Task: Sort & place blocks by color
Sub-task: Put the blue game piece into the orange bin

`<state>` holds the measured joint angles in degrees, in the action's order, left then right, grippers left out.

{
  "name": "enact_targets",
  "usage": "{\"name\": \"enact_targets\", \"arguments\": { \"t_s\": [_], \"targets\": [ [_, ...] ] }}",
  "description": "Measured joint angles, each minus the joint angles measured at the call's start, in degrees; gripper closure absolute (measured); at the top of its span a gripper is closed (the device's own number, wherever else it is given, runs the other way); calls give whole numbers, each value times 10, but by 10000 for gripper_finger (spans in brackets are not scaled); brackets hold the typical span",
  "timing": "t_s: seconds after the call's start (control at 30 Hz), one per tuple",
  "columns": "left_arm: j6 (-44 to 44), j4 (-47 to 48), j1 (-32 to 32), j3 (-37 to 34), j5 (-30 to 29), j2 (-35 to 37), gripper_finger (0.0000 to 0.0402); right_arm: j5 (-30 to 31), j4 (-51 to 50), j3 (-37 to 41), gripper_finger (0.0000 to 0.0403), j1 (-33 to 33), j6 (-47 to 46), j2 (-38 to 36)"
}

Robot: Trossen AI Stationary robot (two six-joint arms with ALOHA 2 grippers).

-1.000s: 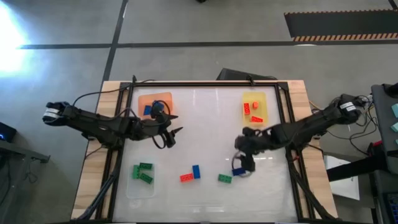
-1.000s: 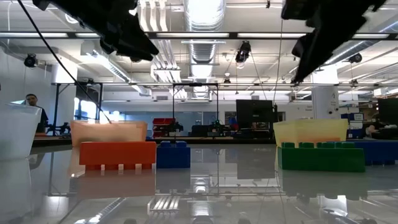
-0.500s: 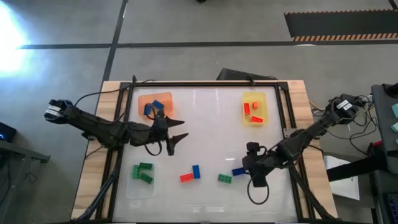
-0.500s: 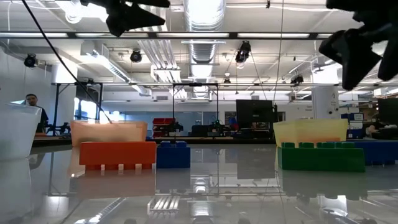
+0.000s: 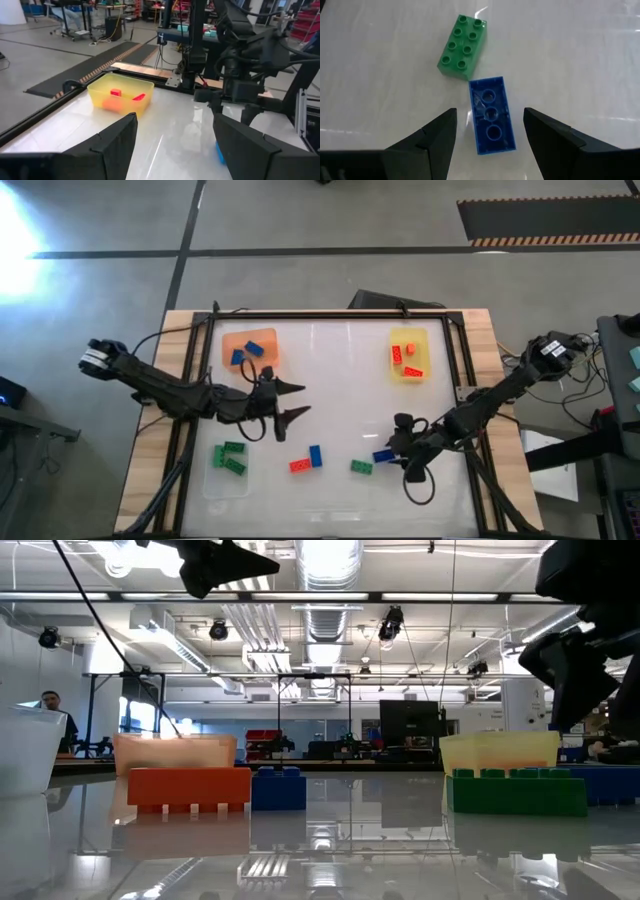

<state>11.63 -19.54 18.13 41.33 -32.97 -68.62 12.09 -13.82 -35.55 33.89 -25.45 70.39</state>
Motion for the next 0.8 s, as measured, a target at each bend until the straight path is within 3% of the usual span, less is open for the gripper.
{"name": "enact_targets", "arguments": {
  "t_s": [0.47,0.8],
  "targets": [
    [-2,-25,0,-1,0,-14,155,15,117,74,184,0,0,1],
    [-5,-25,0,-1,0,-14,155,15,134,61,184,0,9,89]
  ]
}}
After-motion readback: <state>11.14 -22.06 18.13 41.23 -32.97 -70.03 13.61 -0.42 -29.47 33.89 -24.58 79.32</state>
